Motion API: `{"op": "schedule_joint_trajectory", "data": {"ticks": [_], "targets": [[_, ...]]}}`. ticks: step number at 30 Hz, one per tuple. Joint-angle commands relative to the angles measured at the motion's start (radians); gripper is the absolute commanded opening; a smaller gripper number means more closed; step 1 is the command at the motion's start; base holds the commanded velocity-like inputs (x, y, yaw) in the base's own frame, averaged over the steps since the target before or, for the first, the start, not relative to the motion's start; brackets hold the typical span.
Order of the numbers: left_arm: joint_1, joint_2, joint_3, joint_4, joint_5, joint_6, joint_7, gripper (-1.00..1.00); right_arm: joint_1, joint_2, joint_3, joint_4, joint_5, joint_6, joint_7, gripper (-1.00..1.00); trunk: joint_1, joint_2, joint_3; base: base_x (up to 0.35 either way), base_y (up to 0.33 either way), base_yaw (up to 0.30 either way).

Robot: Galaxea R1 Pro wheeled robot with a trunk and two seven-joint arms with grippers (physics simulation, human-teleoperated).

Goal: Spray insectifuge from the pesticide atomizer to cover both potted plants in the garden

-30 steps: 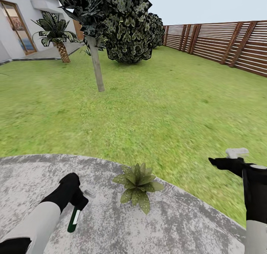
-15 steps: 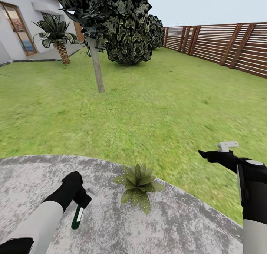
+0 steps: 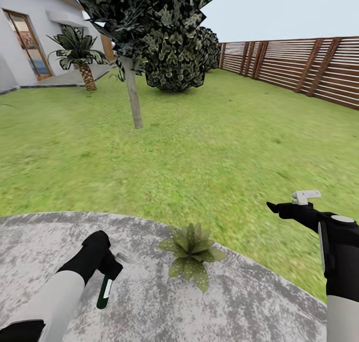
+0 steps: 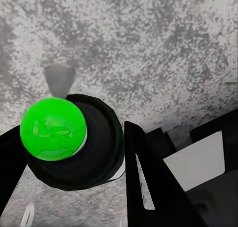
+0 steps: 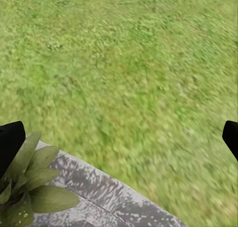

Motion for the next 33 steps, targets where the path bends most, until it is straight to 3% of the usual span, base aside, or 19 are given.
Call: {"op": "schedule_joint_trajectory", "data": {"ticks": [1,13,33], "targets": [[0.000,-0.001,0.004,-0.001,-0.009,0.002,-0.010,-1.00,-0.001,0.000,-0.001,-0.002,0.010,0.003,0.010,1.00,0.000,0.000,0.001,0.000,0.306,0.030],[0.000,-0.015,0.002,0.000,-0.011,0.002,-0.011,-1.00,-0.001,-0.001,-0.001,-0.002,0.009,0.003,0.010,1.00,0.000,0.000,0.007,0.000,0.121,0.102],[0.000,-0.028,0.003,-0.001,-0.010,0.003,-0.011,-1.00,-0.001,-0.001,-0.001,-0.002,0.010,0.003,0.010,1.00,0.000,0.000,0.007,0.009,0.005,0.282]]}}
